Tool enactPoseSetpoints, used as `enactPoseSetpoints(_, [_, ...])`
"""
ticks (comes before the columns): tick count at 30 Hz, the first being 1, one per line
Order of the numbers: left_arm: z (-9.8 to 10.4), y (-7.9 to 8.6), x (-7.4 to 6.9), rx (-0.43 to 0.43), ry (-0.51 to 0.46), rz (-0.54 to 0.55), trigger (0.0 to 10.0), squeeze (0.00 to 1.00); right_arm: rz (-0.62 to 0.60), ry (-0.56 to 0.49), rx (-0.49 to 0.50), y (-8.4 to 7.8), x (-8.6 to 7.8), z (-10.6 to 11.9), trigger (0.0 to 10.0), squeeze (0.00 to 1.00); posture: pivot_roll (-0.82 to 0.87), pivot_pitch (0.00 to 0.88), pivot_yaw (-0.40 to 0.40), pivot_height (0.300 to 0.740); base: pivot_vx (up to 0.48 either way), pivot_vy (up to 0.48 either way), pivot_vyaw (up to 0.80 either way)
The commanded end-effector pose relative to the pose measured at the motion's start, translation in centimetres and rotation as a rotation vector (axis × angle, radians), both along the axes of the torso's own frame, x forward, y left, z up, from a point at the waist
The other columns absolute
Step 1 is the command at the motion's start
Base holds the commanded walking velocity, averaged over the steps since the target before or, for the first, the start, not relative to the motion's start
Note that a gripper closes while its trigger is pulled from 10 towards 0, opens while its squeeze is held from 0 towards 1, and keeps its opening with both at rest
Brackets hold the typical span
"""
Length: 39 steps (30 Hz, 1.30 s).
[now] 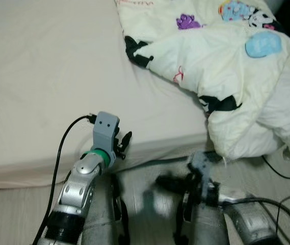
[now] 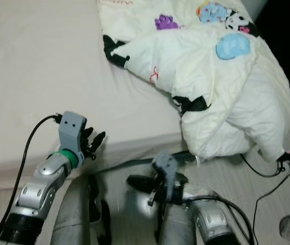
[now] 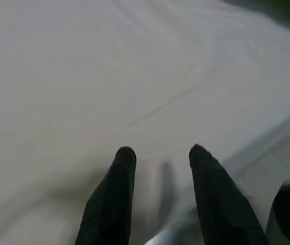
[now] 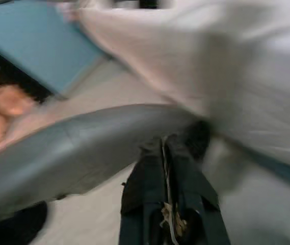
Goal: Clean up the room
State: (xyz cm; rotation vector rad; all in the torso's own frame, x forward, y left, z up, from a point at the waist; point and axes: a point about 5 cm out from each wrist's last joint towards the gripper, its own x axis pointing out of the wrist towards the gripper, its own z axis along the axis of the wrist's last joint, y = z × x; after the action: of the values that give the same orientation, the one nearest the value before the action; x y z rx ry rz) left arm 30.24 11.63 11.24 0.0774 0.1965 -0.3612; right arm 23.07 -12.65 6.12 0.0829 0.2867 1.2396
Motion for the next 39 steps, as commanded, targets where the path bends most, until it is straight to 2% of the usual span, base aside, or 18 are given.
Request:
enactPoseSetpoints(1, [-1.1,0.2,-0.4,0.01,0.042,0.007,10.0,0.0,0.034,0.014,0.008,0.3,-0.5,0.1,0.0,0.0,0.02,0.245,0.099,0.595,0.0,0.0,0.0])
enactPoseSetpoints(3, [-1.1,0.1,-0.4,0.009,0.041,0.007,10.0,0.0,0.001,-0.024,0.005,0.4,-0.1,0.6,0.0,0.0,0.02,0.244,0.098,0.595,0.0,0.0,0.0])
enactPoseSetpoints(4, [-1.2,0.1,-0.4,0.008,0.042,0.007,10.0,0.0,-0.09,-0.1,-0.014,-0.1,1.1,1.3,10.0,0.0,0.02,0.245,0.1,0.595,0.0,0.0,0.0])
enactPoseSetpoints(5, [-1.2,0.0,-0.5,0.008,0.044,0.002,10.0,0.0,-0.433,-0.31,-0.063,-3.1,5.0,3.7,10.0,0.0,0.02,0.245,0.106,0.595,0.0,0.0,0.0])
enactPoseSetpoints(6, [-1.2,0.0,-0.5,0.008,0.044,0.002,10.0,0.0,-0.433,-0.31,-0.063,-3.1,5.0,3.7,10.0,0.0,0.02,0.245,0.106,0.595,0.0,0.0,0.0])
enactPoseSetpoints(9, [-1.3,-0.1,-0.5,0.008,0.045,-0.001,10.0,0.0,-0.681,-0.424,-0.065,-6.0,6.9,6.0,10.0,0.0,0.02,0.244,0.108,0.595,0.0,0.0,0.0])
enactPoseSetpoints(10, [-1.3,-0.1,-0.5,0.008,0.045,-0.001,10.0,0.0,-0.681,-0.424,-0.065,-6.0,6.9,6.0,10.0,0.0,0.02,0.244,0.108,0.595,0.0,0.0,0.0])
enactPoseSetpoints(11, [-1.3,-0.1,-0.4,0.008,0.045,-0.003,10.0,0.0,-0.814,-0.47,-0.048,-7.8,7.6,7.3,10.0,1.0,0.02,0.242,0.109,0.595,0.0,0.0,0.0])
enactPoseSetpoints(12, [-1.3,-0.1,-0.4,0.008,0.045,-0.003,10.0,0.0,-0.814,-0.47,-0.048,-7.8,7.6,7.3,10.0,1.0,0.02,0.242,0.109,0.595,0.0,0.0,0.0])
enactPoseSetpoints(15, [-1.3,-0.2,-0.4,0.006,0.045,-0.006,10.0,0.0,-1.024,-0.517,0.017,-10.5,8.2,9.7,10.0,1.0,0.02,0.239,0.109,0.595,0.0,0.0,0.0])
enactPoseSetpoints(23, [-1.3,-0.3,-0.4,0.006,0.045,-0.008,10.0,0.0,-1.234,-0.491,0.18,-12.6,8.5,10.6,10.0,1.0,0.02,0.23,0.109,0.595,0.0,0.0,0.0])
enactPoseSetpoints(25, [-1.4,-0.3,-0.5,0.008,0.046,-0.009,10.0,0.0,-1.338,-0.416,0.33,-14.0,8.5,10.6,10.0,1.0,0.02,0.226,0.11,0.595,0.0,0.0,0.0])
enactPoseSetpoints(28, [-1.4,-0.3,-0.4,0.01,0.046,-0.009,10.0,0.0,-1.413,-0.343,0.441,-15.1,8.4,10.2,10.0,1.0,0.02,0.222,0.111,0.595,0.0,0.0,0.0])
enactPoseSetpoints(34, [-1.3,-0.3,-0.3,0.011,0.043,-0.011,10.0,0.0,-1.523,-0.134,0.566,-17.5,8.6,8.0,10.0,1.0,0.02,0.216,0.113,0.595,0.0,0.0,0.0])
enactPoseSetpoints(36, [-1.3,-0.3,-0.3,0.011,0.043,-0.011,10.0,0.0,-1.523,-0.134,0.566,-17.5,8.6,8.0,10.0,1.0,0.02,0.216,0.113,0.595,0.0,0.0,0.0])
enactPoseSetpoints(37, [-1.3,-0.3,-0.3,0.012,0.042,-0.011,10.0,0.0,-1.536,-0.112,0.564,-17.8,8.7,7.8,10.0,0.6,0.02,0.216,0.113,0.595,0.0,0.0,0.0])
enactPoseSetpoints(38, [-1.3,-0.3,-0.3,0.012,0.042,-0.011,10.0,0.0,-1.536,-0.112,0.564,-17.8,8.7,7.8,10.0,0.6,0.02,0.216,0.113,0.595,0.0,0.0,0.0])
enactPoseSetpoints(39, [-1.3,-0.2,-0.3,0.014,0.041,-0.009,10.0,0.0,-1.495,-0.082,0.55,-17.6,9.2,7.6,10.0,0.0,0.03,0.213,0.113,0.595,0.0,0.0,0.0])
